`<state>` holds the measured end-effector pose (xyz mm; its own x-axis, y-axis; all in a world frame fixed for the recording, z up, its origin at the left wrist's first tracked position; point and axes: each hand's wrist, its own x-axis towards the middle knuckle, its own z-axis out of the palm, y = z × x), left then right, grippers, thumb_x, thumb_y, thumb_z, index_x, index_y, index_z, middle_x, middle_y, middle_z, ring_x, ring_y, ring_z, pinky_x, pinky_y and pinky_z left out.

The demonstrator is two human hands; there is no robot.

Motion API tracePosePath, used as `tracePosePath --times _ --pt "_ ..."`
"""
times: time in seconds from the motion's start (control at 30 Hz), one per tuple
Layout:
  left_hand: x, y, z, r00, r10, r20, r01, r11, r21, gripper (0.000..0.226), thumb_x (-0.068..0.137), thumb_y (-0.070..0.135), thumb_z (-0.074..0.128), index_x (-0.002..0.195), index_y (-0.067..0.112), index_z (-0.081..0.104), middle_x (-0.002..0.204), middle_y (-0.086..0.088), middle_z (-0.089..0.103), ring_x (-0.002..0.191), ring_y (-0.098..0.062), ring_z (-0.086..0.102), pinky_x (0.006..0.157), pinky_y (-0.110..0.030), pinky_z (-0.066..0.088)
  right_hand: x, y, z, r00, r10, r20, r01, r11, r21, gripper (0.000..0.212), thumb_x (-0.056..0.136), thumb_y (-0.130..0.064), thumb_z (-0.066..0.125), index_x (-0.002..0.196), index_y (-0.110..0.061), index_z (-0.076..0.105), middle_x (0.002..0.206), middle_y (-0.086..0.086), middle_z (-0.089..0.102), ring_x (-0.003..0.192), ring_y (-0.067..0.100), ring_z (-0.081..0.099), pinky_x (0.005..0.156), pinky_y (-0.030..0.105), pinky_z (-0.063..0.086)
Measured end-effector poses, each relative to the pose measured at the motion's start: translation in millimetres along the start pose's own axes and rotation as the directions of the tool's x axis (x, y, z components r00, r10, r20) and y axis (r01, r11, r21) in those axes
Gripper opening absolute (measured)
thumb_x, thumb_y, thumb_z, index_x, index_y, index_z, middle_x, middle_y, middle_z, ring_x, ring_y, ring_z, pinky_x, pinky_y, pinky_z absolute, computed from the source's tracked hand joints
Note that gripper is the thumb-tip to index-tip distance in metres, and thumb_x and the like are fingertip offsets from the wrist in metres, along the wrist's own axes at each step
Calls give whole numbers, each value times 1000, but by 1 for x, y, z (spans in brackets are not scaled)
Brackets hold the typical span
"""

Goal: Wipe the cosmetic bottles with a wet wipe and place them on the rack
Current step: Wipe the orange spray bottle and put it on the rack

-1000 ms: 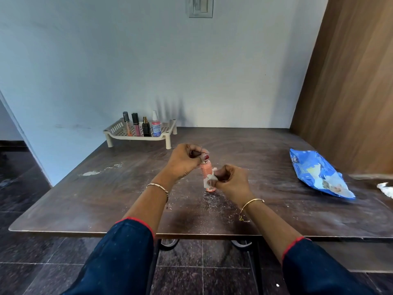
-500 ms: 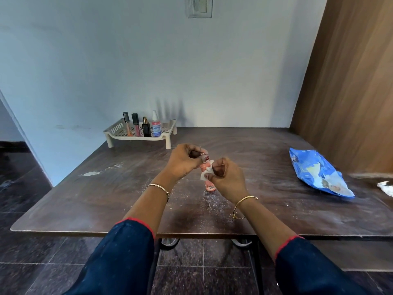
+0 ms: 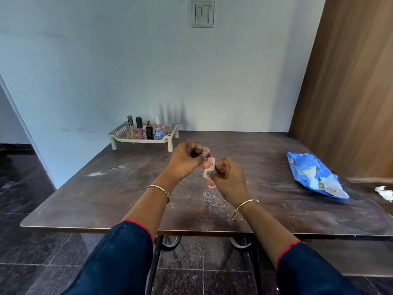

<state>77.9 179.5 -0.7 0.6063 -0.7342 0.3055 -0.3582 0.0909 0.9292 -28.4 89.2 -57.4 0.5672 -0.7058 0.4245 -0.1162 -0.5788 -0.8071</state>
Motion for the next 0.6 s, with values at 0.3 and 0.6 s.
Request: tracePosePath --times 0.3,0.6 --pt "-11 -2 -18 999 -40 -5 36 933 -358 15 82 -2 64 92 9 68 78 -1 69 75 -10 68 64 -21 58 -46 1 -1 991 -94 91 82 989 125 20 95 -18 50 112 -19 40 97 -12 54 70 -2 52 59 15 44" --pt "-20 11 -24 1000 10 25 12 675 -738 15 75 3 62 84 8 73 82 -7 73 78 -16 72 65 -27 60 -91 -13 -18 981 52 186 -157 776 611 22 95 -5 49 104 -18 64 104 1 71 100 14 65 87 24 52"
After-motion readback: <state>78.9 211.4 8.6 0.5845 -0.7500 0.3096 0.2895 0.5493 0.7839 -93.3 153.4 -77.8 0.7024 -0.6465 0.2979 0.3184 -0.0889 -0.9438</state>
